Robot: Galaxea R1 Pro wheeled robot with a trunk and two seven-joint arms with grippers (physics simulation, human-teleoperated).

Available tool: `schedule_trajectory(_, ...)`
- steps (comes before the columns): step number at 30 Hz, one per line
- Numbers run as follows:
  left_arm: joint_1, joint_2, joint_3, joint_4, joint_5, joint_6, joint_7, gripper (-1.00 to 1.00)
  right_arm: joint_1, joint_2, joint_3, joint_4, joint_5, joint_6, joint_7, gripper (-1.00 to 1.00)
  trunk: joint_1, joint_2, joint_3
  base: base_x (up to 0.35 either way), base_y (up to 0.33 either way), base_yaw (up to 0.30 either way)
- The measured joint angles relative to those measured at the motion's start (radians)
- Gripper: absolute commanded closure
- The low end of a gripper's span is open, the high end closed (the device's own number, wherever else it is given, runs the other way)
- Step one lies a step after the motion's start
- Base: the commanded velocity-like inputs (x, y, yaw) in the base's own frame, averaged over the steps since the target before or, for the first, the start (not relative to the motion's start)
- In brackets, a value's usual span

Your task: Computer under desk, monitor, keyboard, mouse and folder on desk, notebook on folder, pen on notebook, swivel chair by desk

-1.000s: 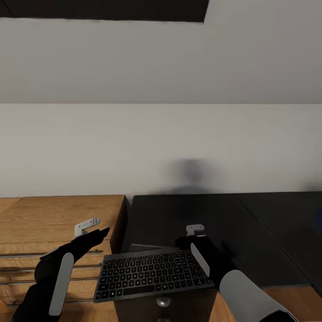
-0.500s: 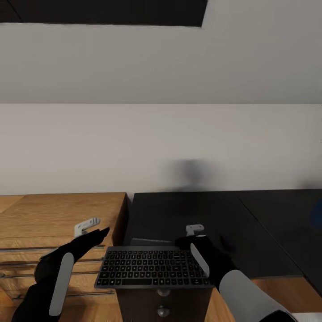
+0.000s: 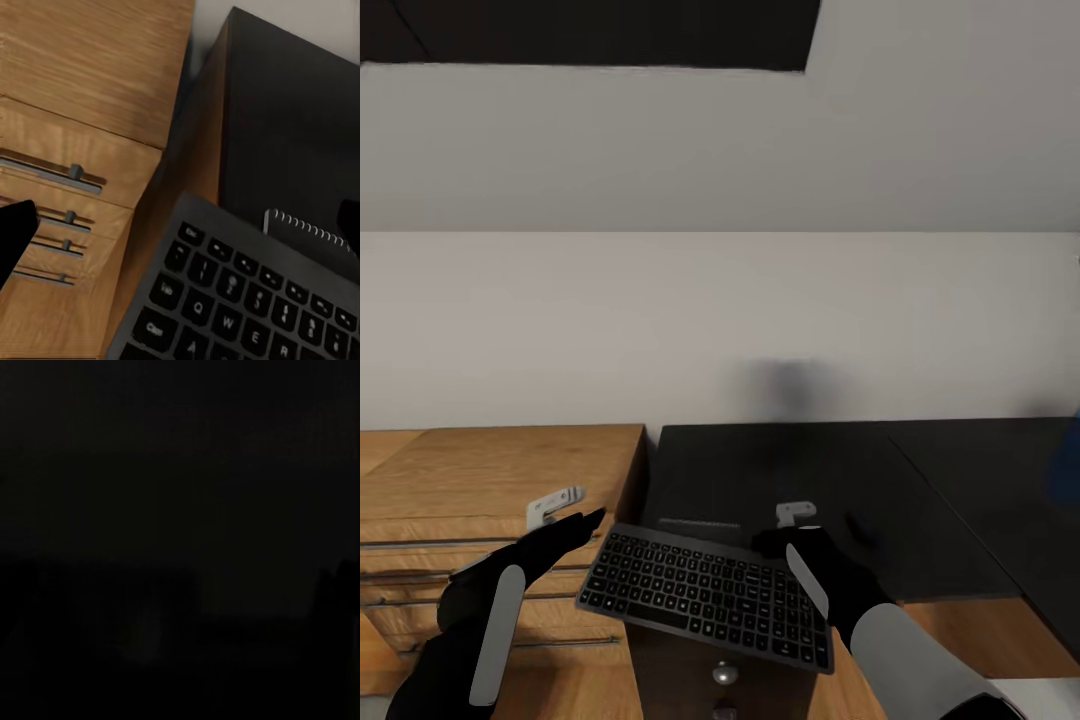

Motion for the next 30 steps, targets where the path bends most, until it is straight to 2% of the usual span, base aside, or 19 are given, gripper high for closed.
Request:
schedule_trajectory(25,0.000,0.000,0.000,0.000,0.000,0.002,-0.001,-1.00,0.000,0.000,-0.002,0.001,-0.003,-0.003,-0.002,-1.00,0.000,0.000,0.000,-0.039,0.000,0.000)
schedule_trajectory(28,0.000,0.000,0.000,0.000,0.000,0.003,-0.003,-1.00,0.000,-0.001,-0.008,0.012,-0.005,-0.022,0.001,-1.00,-0.004,0.007,0.003,0.000,0.000,0.000)
schedule_trajectory(30,0.000,0.000,0.000,0.000,0.000,0.003,-0.003,-1.00,0.000,-0.001,-0.028,0.010,-0.014,-0.037,-0.002,-1.00,-0.012,0.021,0.009,0.000,0.000,0.000)
